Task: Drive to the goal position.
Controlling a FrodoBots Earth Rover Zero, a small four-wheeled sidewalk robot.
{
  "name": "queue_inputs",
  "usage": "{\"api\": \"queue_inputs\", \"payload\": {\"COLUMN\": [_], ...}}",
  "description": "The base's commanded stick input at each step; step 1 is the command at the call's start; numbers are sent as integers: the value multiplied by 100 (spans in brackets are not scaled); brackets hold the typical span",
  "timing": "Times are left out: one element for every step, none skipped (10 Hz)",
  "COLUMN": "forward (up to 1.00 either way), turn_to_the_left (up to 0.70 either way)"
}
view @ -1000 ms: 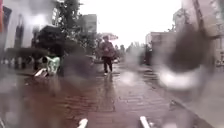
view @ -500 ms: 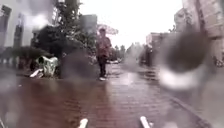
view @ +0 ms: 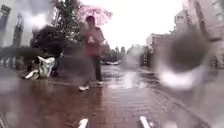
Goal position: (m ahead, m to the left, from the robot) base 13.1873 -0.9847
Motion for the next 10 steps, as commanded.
{"api": "queue_inputs", "payload": {"forward": [70, 70, 70, 70, 70, 70, 70, 70, 70, 70], "turn_to_the_left": [0, 0, 0, 0, 0, 0, 0, 0, 0, 0]}}
